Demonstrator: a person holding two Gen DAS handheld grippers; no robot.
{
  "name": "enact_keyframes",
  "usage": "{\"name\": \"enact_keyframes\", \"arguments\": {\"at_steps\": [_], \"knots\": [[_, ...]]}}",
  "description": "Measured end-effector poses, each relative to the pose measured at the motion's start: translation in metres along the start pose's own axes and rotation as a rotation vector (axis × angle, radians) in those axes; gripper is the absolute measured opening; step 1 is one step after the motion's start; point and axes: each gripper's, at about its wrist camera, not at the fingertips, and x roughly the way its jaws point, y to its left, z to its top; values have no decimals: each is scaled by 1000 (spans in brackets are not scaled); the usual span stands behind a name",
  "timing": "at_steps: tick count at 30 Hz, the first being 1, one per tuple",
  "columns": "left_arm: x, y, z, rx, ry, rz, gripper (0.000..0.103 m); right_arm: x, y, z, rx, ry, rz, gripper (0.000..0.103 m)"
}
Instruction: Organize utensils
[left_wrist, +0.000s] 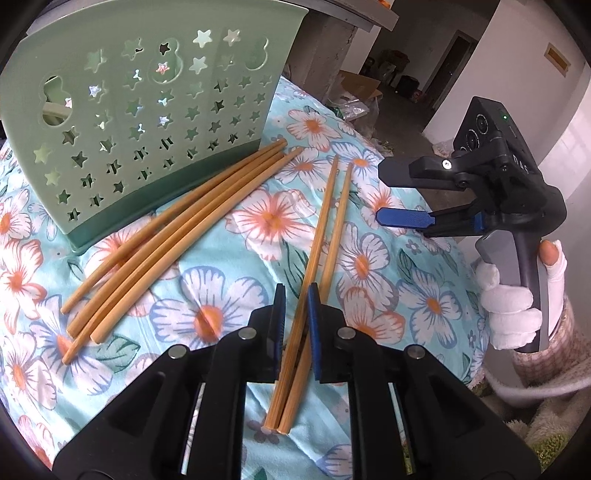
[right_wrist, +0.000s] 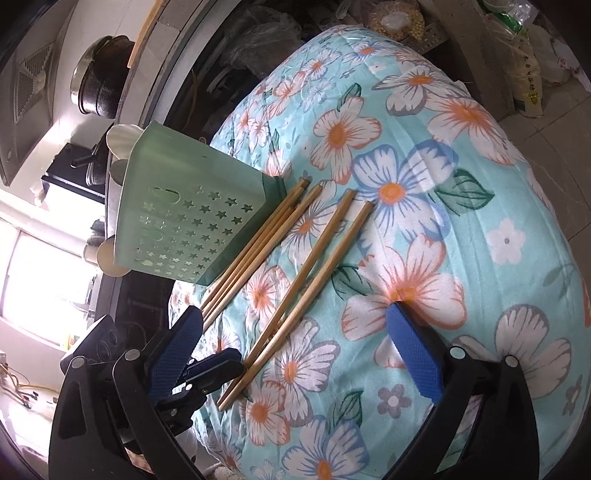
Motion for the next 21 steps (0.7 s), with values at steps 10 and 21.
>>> {"name": "enact_keyframes", "arguments": {"at_steps": [10, 21], "knots": [[2, 0, -1, -2, 2, 8, 15, 1, -6, 6, 60, -11, 12, 97], [1, 1, -2, -2, 1, 9, 15, 5, -5, 9, 73, -19, 10, 97]]}}
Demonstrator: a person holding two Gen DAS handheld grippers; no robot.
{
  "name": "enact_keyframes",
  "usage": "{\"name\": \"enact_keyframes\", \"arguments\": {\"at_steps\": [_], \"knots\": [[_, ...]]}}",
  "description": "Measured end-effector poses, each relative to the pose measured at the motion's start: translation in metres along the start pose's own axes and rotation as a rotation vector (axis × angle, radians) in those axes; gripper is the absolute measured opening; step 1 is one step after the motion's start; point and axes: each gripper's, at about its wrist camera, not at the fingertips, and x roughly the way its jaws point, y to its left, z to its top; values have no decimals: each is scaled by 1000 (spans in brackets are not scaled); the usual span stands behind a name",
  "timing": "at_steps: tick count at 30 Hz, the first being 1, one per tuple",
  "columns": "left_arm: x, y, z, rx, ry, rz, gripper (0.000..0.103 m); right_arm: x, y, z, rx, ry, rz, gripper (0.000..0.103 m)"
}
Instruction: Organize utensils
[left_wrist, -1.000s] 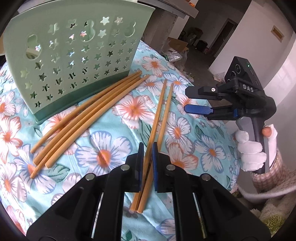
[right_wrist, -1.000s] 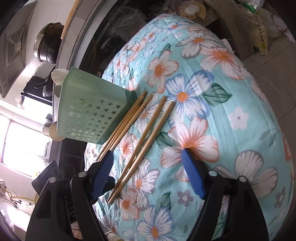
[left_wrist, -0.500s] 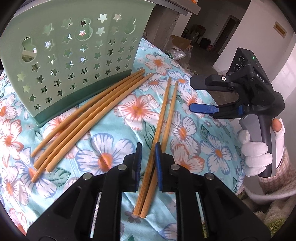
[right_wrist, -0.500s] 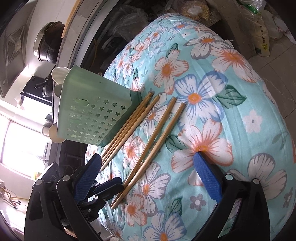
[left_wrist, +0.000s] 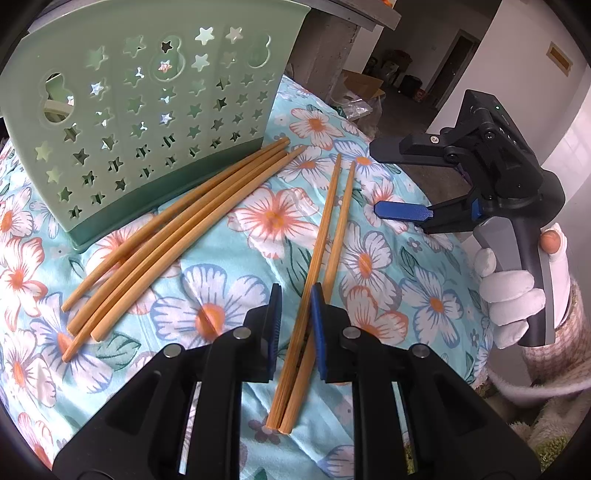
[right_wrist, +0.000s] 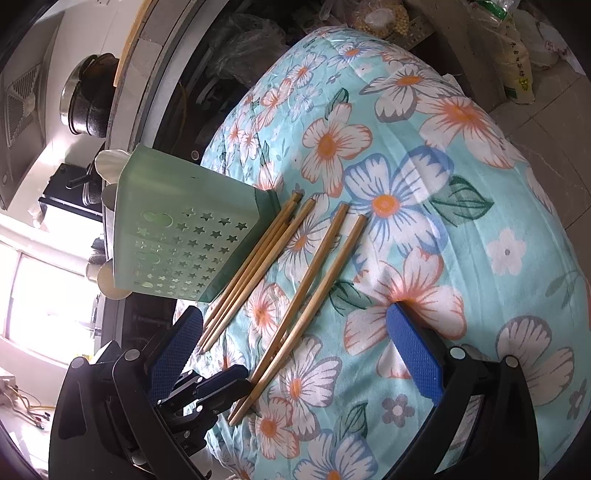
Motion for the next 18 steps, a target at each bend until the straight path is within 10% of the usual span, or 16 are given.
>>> {"name": "enact_keyframes", "arguments": {"at_steps": [18], "knots": [[0, -8, 11, 51, -19, 0, 23, -4, -6, 4, -6, 51, 84, 97]]}}
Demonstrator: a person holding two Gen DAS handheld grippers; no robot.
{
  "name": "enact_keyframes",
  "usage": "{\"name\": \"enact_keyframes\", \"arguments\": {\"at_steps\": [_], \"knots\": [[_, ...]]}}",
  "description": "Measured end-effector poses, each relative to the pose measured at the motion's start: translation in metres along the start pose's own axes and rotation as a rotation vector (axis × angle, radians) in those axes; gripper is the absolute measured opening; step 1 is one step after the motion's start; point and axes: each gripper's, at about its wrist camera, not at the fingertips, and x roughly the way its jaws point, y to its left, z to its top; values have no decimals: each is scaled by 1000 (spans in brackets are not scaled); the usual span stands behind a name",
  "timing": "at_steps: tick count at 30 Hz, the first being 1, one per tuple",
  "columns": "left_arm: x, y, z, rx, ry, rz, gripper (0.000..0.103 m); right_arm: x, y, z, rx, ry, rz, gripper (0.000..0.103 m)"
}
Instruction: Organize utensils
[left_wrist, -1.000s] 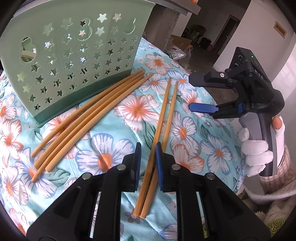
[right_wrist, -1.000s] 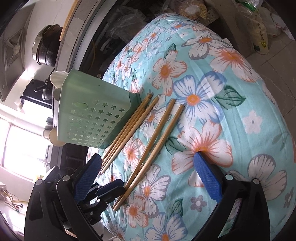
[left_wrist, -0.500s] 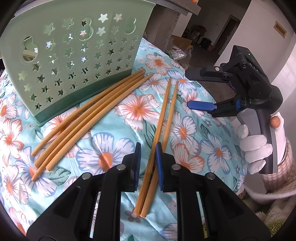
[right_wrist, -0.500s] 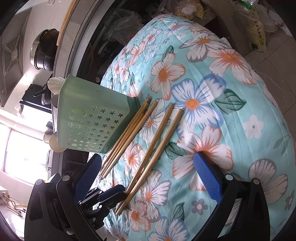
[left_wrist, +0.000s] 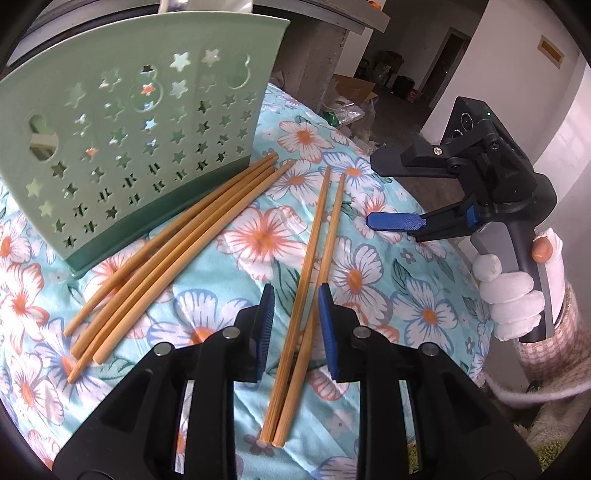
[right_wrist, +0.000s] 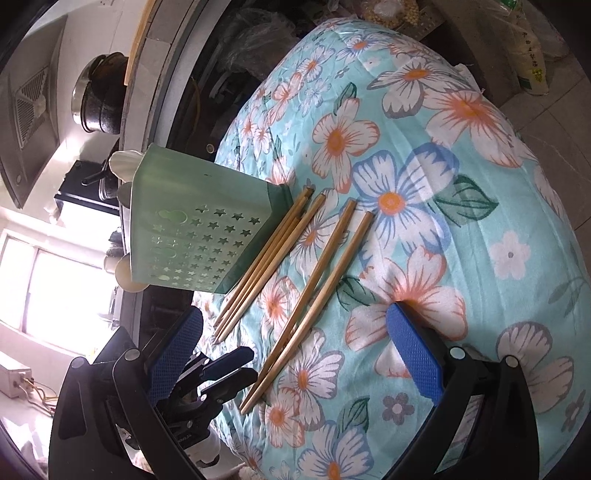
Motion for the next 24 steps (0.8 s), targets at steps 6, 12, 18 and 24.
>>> {"name": "enact_keyframes", "arguments": {"at_steps": [6, 12, 18, 24], "knots": [[18, -12, 9, 97, 30, 82, 23, -6, -5, -3, 5, -7, 8, 90], [31, -15, 21, 148, 62, 115, 23, -13, -12, -4, 21, -22, 9, 77], [46, -21, 29, 192, 91, 149, 22, -16, -19, -5, 64, -32, 5, 61], [47, -21, 33, 210, 84, 160, 5, -18, -17, -8, 94, -41, 8, 52]]}}
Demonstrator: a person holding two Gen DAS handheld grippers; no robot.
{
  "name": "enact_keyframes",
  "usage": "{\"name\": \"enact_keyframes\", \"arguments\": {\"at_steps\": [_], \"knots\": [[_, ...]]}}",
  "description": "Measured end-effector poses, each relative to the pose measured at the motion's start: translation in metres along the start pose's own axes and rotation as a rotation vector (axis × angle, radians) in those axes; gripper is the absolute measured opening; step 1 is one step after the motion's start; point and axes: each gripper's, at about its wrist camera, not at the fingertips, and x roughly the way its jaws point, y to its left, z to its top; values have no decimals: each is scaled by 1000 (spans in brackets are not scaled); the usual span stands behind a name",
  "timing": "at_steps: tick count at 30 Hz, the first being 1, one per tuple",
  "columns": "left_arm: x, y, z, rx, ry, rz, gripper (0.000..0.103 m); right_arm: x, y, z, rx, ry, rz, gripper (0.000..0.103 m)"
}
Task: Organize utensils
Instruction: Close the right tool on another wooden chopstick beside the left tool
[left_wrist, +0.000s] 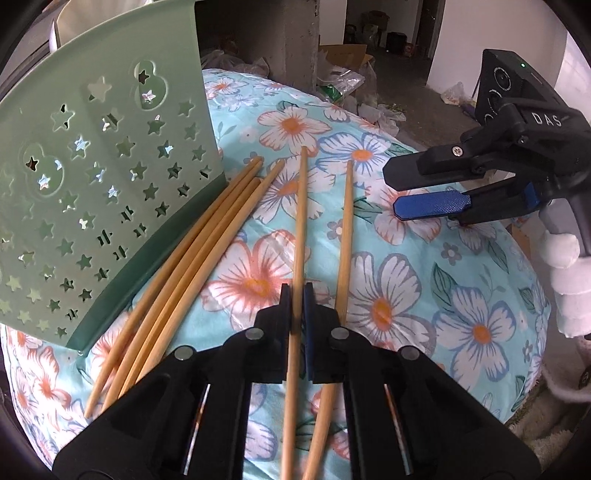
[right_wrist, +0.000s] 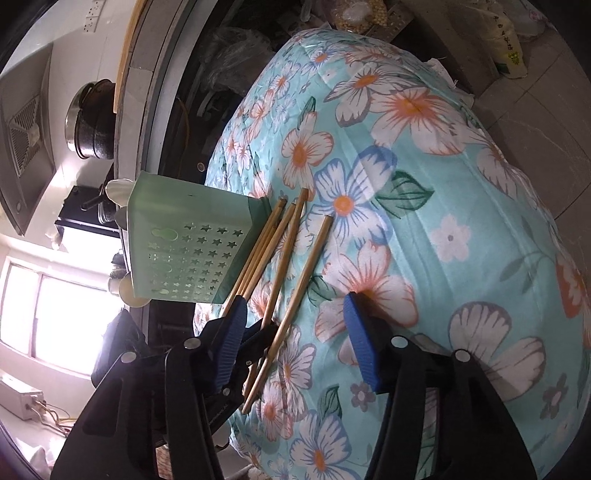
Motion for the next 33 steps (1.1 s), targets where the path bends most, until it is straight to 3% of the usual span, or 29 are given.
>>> {"name": "enact_keyframes", "arguments": {"at_steps": [7, 15, 20, 28, 33], "knots": [[-9, 0, -14, -15, 4, 13, 5, 13, 6, 6, 30, 9, 9, 37], [-16, 9, -29, -69, -5, 5, 5, 38, 0, 14, 108, 27, -59, 23], [-20, 9, -34, -79, -10, 6, 5, 50, 10, 16, 50, -2, -126, 11], [-31, 12, -43, -88, 12, 6, 5, 52, 31, 11, -145, 67, -193, 12], [-34, 13, -44, -93, 27, -7, 6, 42, 25, -1, -162, 101, -192, 13]]}}
